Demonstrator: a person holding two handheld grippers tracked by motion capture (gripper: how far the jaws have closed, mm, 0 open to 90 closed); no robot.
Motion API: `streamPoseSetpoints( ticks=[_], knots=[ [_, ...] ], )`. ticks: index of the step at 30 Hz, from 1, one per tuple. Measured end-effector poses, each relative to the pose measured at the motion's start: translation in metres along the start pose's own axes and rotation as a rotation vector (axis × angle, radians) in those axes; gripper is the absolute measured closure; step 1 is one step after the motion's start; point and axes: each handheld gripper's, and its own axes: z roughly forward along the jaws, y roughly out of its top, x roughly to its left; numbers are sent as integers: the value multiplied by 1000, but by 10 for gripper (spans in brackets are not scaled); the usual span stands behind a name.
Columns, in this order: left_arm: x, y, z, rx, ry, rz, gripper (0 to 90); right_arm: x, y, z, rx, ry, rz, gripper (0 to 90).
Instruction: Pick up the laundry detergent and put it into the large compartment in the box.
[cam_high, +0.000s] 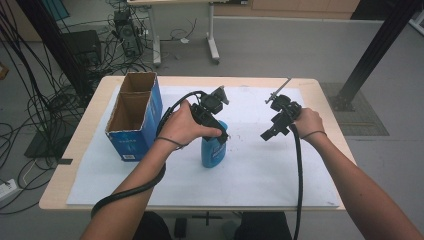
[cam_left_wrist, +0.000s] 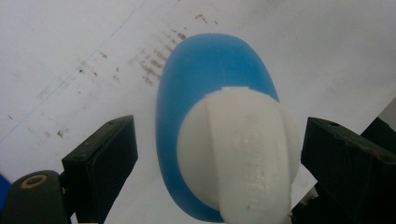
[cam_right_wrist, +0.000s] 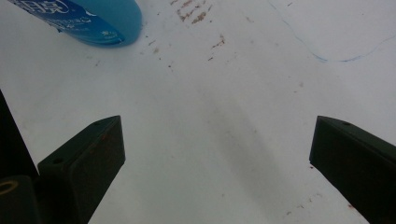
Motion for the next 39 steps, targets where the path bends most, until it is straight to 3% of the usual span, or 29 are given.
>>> streamPoseSetpoints(
  ticks=[39],
  knots=[
    [2, -1, 1, 2, -10, -9, 113, -1, -1, -2, -6, -6, 0, 31]
  ],
)
